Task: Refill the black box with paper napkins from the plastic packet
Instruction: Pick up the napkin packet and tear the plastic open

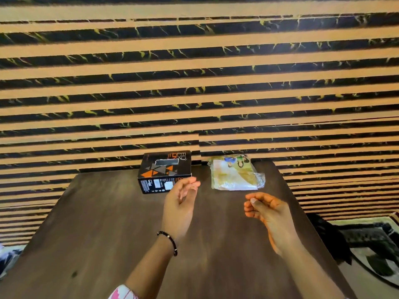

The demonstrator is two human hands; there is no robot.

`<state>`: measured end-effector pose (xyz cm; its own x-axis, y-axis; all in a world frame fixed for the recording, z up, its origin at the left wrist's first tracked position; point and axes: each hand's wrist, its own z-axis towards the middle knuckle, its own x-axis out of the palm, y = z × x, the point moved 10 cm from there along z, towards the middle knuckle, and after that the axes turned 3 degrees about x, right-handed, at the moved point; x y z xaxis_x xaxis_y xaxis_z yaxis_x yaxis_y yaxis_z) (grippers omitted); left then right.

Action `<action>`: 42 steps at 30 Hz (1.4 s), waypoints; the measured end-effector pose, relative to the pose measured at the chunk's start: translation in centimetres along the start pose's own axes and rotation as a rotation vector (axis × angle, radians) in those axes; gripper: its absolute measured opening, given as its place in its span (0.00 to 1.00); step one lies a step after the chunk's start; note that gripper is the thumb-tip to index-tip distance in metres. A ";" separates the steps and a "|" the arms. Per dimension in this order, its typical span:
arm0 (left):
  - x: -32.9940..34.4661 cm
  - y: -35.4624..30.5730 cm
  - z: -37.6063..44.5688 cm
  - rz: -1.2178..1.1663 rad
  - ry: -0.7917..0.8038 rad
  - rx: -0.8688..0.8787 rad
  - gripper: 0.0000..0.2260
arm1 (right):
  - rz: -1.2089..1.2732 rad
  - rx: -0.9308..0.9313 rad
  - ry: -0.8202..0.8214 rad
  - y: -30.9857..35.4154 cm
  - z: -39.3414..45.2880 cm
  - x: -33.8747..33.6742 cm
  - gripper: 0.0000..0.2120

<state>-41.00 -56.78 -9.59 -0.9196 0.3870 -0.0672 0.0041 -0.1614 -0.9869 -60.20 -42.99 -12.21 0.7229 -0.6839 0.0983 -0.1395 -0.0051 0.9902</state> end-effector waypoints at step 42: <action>3.6 16.8 -3.0 0.314 0.110 -0.274 0.19 | -0.774 0.244 0.231 -14.9 2.5 -1.8 0.35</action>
<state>-43.01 -55.35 -26.81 -0.8098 0.4547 -0.3709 0.3949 -0.0453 -0.9176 -61.15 -43.53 -27.37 0.7913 -0.2557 -0.5554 0.3297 -0.5865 0.7398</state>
